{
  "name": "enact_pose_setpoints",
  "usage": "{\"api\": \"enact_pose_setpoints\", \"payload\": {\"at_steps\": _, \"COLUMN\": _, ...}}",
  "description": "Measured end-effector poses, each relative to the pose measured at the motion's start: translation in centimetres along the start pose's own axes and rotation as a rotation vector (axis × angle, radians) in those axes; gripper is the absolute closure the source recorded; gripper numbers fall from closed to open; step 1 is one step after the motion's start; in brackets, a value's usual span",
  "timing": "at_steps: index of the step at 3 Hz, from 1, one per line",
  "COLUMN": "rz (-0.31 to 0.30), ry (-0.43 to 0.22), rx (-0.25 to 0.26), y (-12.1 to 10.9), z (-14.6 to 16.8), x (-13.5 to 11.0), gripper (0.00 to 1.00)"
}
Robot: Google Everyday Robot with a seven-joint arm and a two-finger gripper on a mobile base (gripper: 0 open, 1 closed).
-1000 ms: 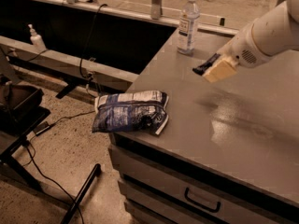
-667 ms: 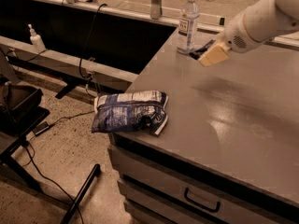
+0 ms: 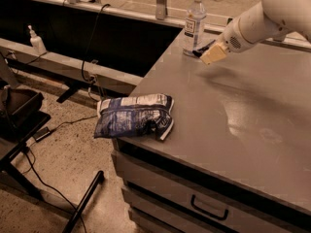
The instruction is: Move rxbar chocolate near blue plastic bottle
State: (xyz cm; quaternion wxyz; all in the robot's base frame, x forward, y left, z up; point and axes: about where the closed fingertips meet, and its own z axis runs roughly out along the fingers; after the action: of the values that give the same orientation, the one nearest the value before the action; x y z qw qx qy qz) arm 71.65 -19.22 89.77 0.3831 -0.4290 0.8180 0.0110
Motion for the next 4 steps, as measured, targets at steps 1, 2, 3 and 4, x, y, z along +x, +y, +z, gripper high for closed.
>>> {"api": "enact_pose_setpoints", "payload": {"at_steps": 1, "rz": 0.015, "ry": 0.012, "rx": 0.003, "y": -0.7, "z": 1.7, "x": 0.9, "gripper": 0.79}}
{"api": "enact_pose_setpoints", "payload": {"at_steps": 2, "rz": 0.028, "ry": -0.014, "rx": 0.002, "y": -0.6, "z": 3.1, "x": 0.9, "gripper": 0.56}}
{"api": "enact_pose_setpoints", "payload": {"at_steps": 3, "rz": 0.041, "ry": -0.042, "rx": 0.006, "y": -0.5, "z": 4.8, "x": 0.6, "gripper": 0.32}}
{"api": "enact_pose_setpoints", "payload": {"at_steps": 4, "rz": 0.039, "ry": -0.041, "rx": 0.003, "y": -0.3, "z": 4.9, "x": 0.6, "gripper": 0.09}}
